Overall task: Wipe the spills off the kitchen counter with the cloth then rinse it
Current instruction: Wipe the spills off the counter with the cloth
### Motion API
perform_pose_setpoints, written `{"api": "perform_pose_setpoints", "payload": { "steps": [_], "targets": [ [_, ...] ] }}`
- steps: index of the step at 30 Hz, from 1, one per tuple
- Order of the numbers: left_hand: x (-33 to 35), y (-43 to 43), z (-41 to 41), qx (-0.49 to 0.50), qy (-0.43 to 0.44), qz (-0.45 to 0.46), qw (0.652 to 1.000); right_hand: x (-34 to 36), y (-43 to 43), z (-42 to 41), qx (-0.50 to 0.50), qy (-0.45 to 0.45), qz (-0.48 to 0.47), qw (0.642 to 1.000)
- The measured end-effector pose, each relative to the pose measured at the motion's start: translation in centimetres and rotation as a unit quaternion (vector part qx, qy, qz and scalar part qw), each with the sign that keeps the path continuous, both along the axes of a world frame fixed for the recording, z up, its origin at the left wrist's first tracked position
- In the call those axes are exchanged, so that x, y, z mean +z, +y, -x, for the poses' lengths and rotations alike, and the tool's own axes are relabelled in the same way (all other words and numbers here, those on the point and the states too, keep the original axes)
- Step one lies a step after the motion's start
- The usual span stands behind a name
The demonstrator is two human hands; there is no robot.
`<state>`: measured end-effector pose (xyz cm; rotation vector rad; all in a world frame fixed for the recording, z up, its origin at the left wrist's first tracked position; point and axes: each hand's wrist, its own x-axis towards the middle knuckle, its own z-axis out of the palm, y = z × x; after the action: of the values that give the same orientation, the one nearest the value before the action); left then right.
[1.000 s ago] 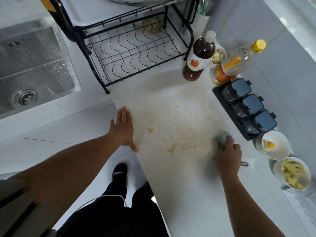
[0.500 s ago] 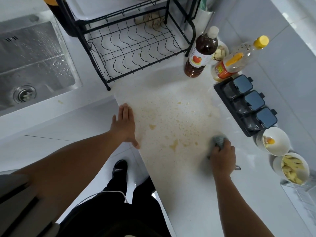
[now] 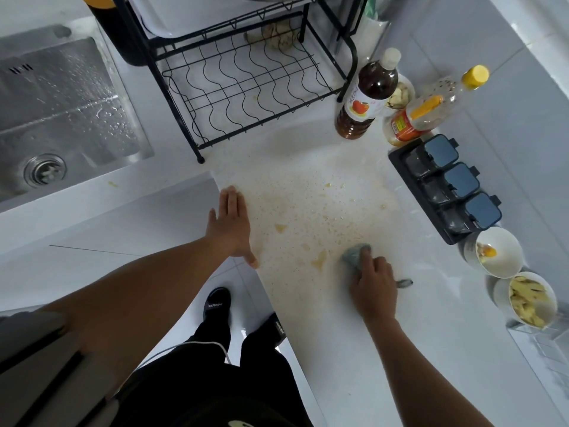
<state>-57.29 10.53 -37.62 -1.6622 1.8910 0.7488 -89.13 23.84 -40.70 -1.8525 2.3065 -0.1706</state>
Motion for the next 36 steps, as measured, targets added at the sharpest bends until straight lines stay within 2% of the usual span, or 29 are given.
{"api": "perform_pose_setpoints", "payload": {
  "steps": [1, 2, 3, 6, 7, 8, 9, 11, 12, 13, 14, 15, 16, 17, 18, 20, 21, 22, 23, 24, 26, 27, 29, 31, 32, 33, 36],
  "targets": [
    [0.0, 0.0, 0.0, -0.002, 0.001, 0.001, 1.000, 0.0, 0.3, 0.1, 0.082, 0.012, 0.000, 0.997],
    [0.0, 0.0, 0.0, -0.004, 0.003, 0.003, 1.000, 0.1, 0.2, 0.5, 0.123, 0.015, -0.001, 0.992],
    [0.0, 0.0, -0.2, -0.005, 0.005, 0.005, 1.000, 0.2, 0.0, 0.8, 0.112, 0.013, -0.008, 0.994],
    [-0.1, 0.0, -0.4, 0.000, 0.011, 0.004, 1.000, 0.3, -0.5, -0.3, -0.130, -0.031, -0.013, 0.991],
    [-0.2, 0.0, -0.4, 0.000, 0.012, 0.004, 1.000, 0.5, -0.4, -1.3, -0.156, -0.031, -0.009, 0.987],
    [-0.2, 0.0, -0.3, 0.000, 0.013, 0.004, 1.000, 0.4, -0.2, -2.1, -0.117, -0.017, 0.001, 0.993],
    [-0.2, 0.0, -0.3, -0.002, 0.013, 0.003, 1.000, 0.2, 0.1, -2.7, -0.034, -0.004, 0.006, 0.999],
    [-0.3, -0.1, -0.2, -0.002, 0.012, 0.003, 1.000, -0.1, 0.7, -2.4, 0.136, 0.020, 0.014, 0.990],
    [-0.3, -0.1, -0.3, -0.002, 0.012, 0.006, 1.000, -0.1, 0.7, -1.8, 0.150, 0.016, 0.012, 0.988],
    [-0.3, 0.0, -0.4, -0.002, 0.014, 0.009, 1.000, -0.1, 0.6, -1.5, 0.105, 0.009, 0.006, 0.994],
    [-0.3, -0.1, -0.5, -0.002, 0.018, 0.008, 1.000, -0.1, 0.5, -1.5, 0.006, -0.009, 0.002, 1.000],
    [-0.3, 0.0, -0.6, 0.001, 0.022, 0.006, 1.000, -0.2, 0.6, -1.8, -0.106, -0.027, 0.003, 0.994],
    [-0.4, 0.0, -0.7, 0.003, 0.024, 0.007, 1.000, 0.0, 0.6, -2.6, -0.171, -0.034, 0.003, 0.985],
    [-0.4, 0.1, -0.7, 0.003, 0.025, 0.006, 1.000, 0.0, 0.7, -3.5, -0.171, -0.028, 0.007, 0.985],
    [-0.4, 0.1, -0.7, 0.000, 0.024, 0.005, 1.000, 0.0, 1.0, -4.4, -0.120, -0.021, 0.012, 0.993],
    [-0.3, -0.1, -0.6, -0.001, 0.021, 0.000, 1.000, -0.2, 1.8, -4.9, 0.048, -0.003, 0.012, 0.999],
    [-0.3, -0.1, -0.6, -0.001, 0.020, 0.000, 1.000, -0.1, 1.9, -4.5, 0.101, -0.001, 0.012, 0.995],
    [-0.2, -0.1, -0.6, -0.001, 0.021, 0.000, 1.000, 0.0, 1.8, -4.1, 0.106, -0.003, 0.006, 0.994],
    [-0.2, -0.1, -0.6, -0.002, 0.022, 0.000, 1.000, 0.1, 1.7, -3.8, 0.063, -0.008, -0.001, 0.998],
    [-0.1, -0.1, -0.7, -0.004, 0.023, -0.001, 1.000, 0.1, 1.6, -3.8, -0.022, -0.027, -0.003, 0.999],
    [-0.1, 0.0, -0.7, -0.006, 0.022, 0.000, 1.000, 0.1, 1.5, -4.8, -0.171, -0.053, -0.001, 0.984],
    [-0.1, 0.1, -0.7, -0.008, 0.021, 0.000, 1.000, 0.2, 1.6, -5.7, -0.177, -0.046, 0.003, 0.983],
    [0.0, 0.1, -0.8, -0.010, 0.023, -0.002, 1.000, 0.1, 2.2, -7.1, -0.058, -0.024, 0.013, 0.998],
    [0.1, 0.1, -0.8, -0.010, 0.024, -0.003, 1.000, 0.0, 3.1, -7.0, 0.087, -0.002, 0.018, 0.996],
    [0.0, 0.1, -0.9, -0.009, 0.026, -0.002, 1.000, 0.0, 3.1, -6.6, 0.103, -0.001, 0.016, 0.995],
    [0.1, 0.1, -0.9, -0.008, 0.029, 0.000, 1.000, 0.0, 3.0, -6.2, 0.069, -0.006, 0.013, 0.998],
    [0.0, 0.1, -1.1, -0.006, 0.034, 0.002, 0.999, 0.2, 2.8, -7.3, -0.164, -0.045, 0.011, 0.985]
  ]
}}
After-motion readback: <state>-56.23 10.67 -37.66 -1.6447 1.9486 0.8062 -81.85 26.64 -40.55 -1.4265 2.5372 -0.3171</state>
